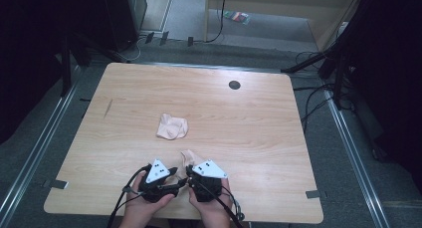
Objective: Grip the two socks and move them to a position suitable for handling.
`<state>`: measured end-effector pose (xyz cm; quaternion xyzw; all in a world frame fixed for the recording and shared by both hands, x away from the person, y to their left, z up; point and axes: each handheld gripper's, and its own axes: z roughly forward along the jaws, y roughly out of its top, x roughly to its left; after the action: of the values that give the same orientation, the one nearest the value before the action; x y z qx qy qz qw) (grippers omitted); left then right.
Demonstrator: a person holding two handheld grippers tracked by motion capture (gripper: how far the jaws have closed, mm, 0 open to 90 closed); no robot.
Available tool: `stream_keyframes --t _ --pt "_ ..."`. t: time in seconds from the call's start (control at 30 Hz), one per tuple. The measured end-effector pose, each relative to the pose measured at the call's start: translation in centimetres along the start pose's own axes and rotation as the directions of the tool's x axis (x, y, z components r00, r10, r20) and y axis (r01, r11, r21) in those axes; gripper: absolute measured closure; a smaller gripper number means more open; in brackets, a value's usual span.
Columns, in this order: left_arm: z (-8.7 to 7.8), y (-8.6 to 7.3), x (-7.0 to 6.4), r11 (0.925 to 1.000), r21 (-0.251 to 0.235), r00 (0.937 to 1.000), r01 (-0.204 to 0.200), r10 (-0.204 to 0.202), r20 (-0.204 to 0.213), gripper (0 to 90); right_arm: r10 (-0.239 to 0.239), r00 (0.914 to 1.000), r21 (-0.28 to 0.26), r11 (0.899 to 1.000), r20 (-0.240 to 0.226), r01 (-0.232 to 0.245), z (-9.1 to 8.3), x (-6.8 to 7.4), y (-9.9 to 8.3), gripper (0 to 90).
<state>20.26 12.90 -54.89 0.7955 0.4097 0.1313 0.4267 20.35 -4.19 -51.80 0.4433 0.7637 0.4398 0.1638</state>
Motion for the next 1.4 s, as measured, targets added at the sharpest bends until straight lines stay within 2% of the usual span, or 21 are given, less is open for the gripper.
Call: stream_keyframes --t 0.13,0.17,0.2,0.23,0.3,0.4,0.43,0.47,0.5,0.53,0.57,0.6,0.63,0.73,0.8,0.97,1.1,1.13,1.27,1.37,1.4 --pt "0.8 0.0 -0.5 0.998 0.04 0.9963 -0.05 0.052 -0.069 57.7 0.006 1.0 -0.017 1.0 0.0 -0.006 -0.5 0.0 0.2 87.8" --pt "0.8 0.0 -0.5 0.997 0.046 0.9941 -0.063 0.067 -0.085 68.4 0.017 0.9998 -0.024 1.0 0.004 -0.017 -0.8 -0.2 0.4 87.8" --pt "0.8 0.1 -0.3 0.9967 0.045 0.9932 -0.067 0.071 -0.092 68.4 0.017 0.9998 -0.024 1.0 0.004 -0.017 -0.8 -0.2 0.4 87.8" --pt "0.7 0.1 -0.1 0.9973 0.046 0.9944 -0.057 0.061 -0.086 82.8 0.032 0.9995 -0.037 0.999 0.006 -0.032 -1.1 -0.6 0.5 87.8" --pt "0.5 0.1 0.7 0.9987 0.046 0.9976 -0.022 0.025 -0.064 86.3 0.05 0.9987 -0.05 0.998 0.012 -0.049 -1.5 -1.0 0.8 87.8" --pt "-0.3 0.2 1.8 0.9976 0.06 0.9979 -0.035 0.038 -0.051 87.2 0.079 0.9968 -0.063 0.995 0.012 -0.078 -2.1 -1.7 1.0 87.8" --pt "-1.3 0.4 2.8 0.9984 0.039 0.9988 -0.041 0.042 -0.027 87.6 0.098 0.9951 -0.073 0.993 0.011 -0.097 -2.7 -2.4 1.1 87.8" --pt "-1.3 0.4 2.8 0.9984 0.039 0.9988 -0.041 0.042 -0.027 87.7 0.098 0.9951 -0.073 0.993 0.011 -0.097 -2.7 -2.4 1.1 87.8" --pt "-2.0 0.6 3.2 0.9983 0.024 0.9985 -0.052 0.053 -0.018 87.8 0.129 0.9916 -0.082 0.988 0.009 -0.128 -3.5 -3.1 1.3 87.9" --pt "-2.6 0.7 3.6 0.9978 0.007 0.9978 -0.065 0.066 -0.01 87.8 0.129 0.9916 -0.082 0.988 0.009 -0.128 -3.5 -3.1 1.3 87.9" --pt "-3.3 0.9 3.9 0.9963 -0.004 0.9963 -0.085 0.085 0.006 87.8 0.156 0.9878 -0.086 0.984 -0.001 -0.155 -4.2 -3.8 1.3 87.9" --pt "-3.8 1.0 4.1 0.9935 -0.015 0.9933 -0.113 0.114 0.022 87.8 0.156 0.9878 -0.086 0.984 -0.001 -0.155 -4.2 -3.8 1.3 87.9" --pt "-4.5 1.2 4.3 0.9885 -0.017 0.9878 -0.15 0.151 0.038 87.8 0.174 0.9846 -0.083 0.981 -0.011 -0.175 -4.6 -4.1 1.3 87.9" --pt "-5.6 1.4 4.5 0.9749 -0.017 0.9728 -0.222 0.223 0.063 87.9 0.225 0.9733 -0.077 0.971 -0.044 -0.228 -5.5 -4.8 1.2 87.9" --pt "-5.9 1.4 4.6 0.9718 -0.017 0.9688 -0.235 0.236 0.077 88.0 0.235 0.9707 -0.073 0.969 -0.052 -0.238 -6.1 -5.0 1.1 88.0" --pt "-5.7 0.9 5.0 0.9672 0.021 0.9625 -0.253 0.25 0.106 88.2 0.248 0.9665 -0.043 0.967 -0.065 -0.251 -6.7 -5.6 0.1 88.0" --pt "-4.6 0.4 5.0 0.9633 0.054 0.9587 -0.263 0.254 0.127 88.2 0.275 0.9601 -0.001 0.961 -0.052 -0.275 -6.1 -6.3 -1.1 87.9" --pt "-4.3 0.2 5.0 0.9623 0.061 0.9585 -0.265 0.256 0.126 88.2 0.283 0.9579 0.014 0.959 -0.051 -0.282 -5.7 -6.6 -1.4 88.0" --pt "-3.5 -0.2 5.0 0.949 0.108 0.953 -0.296 0.286 0.1 88.2 0.313 0.948 0.04 0.949 -0.055 -0.312 -4.9 -7.2 -2.0 88.0" --pt "-3.2 -0.3 5.0 0.9472 0.12 0.9534 -0.297 0.288 0.09 88.4 0.332 0.9421 0.059 0.942 -0.048 -0.329 -4.6 -7.5 -2.3 88.2" --pt "-3.2 -0.4 5.1 0.9454 0.124 0.9522 -0.301 0.291 0.091 88.5 0.324 0.9452 0.057 0.945 -0.043 -0.321 -4.5 -7.5 -2.4 88.3"
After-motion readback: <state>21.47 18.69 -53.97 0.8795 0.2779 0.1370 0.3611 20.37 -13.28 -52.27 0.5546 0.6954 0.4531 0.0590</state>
